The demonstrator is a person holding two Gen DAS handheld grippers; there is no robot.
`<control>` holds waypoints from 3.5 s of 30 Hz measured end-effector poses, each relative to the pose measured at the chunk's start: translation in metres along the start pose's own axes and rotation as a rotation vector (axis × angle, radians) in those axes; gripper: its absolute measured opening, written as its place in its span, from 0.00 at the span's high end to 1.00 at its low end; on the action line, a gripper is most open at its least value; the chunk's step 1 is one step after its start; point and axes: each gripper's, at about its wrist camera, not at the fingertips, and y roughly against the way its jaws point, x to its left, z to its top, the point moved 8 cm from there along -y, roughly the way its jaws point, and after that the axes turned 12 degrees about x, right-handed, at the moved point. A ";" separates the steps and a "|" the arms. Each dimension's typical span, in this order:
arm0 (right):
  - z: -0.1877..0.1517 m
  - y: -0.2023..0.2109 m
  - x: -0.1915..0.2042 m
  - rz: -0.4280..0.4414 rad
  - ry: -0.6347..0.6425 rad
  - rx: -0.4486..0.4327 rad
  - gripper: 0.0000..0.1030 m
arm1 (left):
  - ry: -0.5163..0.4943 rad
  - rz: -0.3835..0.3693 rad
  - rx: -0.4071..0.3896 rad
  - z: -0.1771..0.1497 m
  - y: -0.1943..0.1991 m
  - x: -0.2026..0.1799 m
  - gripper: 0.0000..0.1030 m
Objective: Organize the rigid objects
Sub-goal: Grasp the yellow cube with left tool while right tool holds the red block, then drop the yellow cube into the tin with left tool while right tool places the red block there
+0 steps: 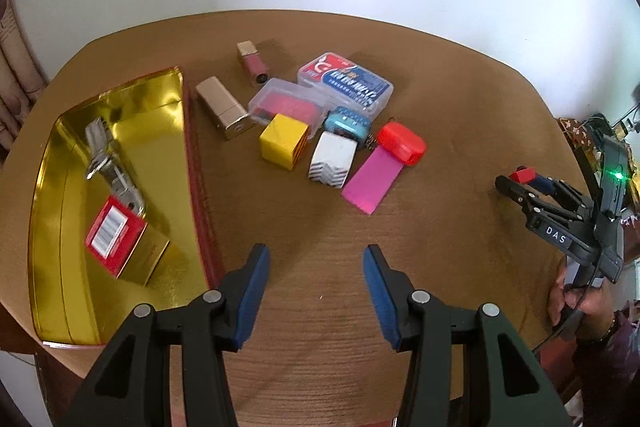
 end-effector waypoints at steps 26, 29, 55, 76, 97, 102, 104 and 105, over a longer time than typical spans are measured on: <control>-0.002 0.006 -0.004 0.156 -0.043 -0.018 0.45 | 0.443 -0.138 0.166 0.093 -0.053 0.047 0.52; -0.003 0.006 -0.004 0.169 -0.050 -0.015 0.45 | 0.459 -0.117 0.165 0.098 -0.058 0.050 0.52; -0.004 0.001 -0.004 0.142 -0.072 -0.004 0.45 | 0.435 0.065 -0.009 0.060 0.058 0.124 0.58; -0.002 -0.009 0.001 0.071 -0.050 0.034 0.46 | 0.337 0.332 -0.032 0.058 0.030 0.178 0.57; 0.123 0.034 0.294 0.353 0.460 0.053 0.46 | 0.503 0.274 -0.255 -0.089 0.084 0.199 0.55; 0.136 -0.025 0.354 0.245 0.605 0.132 0.46 | 0.486 0.285 -0.248 -0.090 0.079 0.199 0.55; 0.141 -0.044 0.364 0.218 0.630 0.159 0.46 | 0.478 0.254 -0.240 -0.089 0.077 0.197 0.55; 0.145 -0.053 0.368 0.199 0.636 0.169 0.46 | 0.469 0.252 -0.235 -0.088 0.076 0.196 0.55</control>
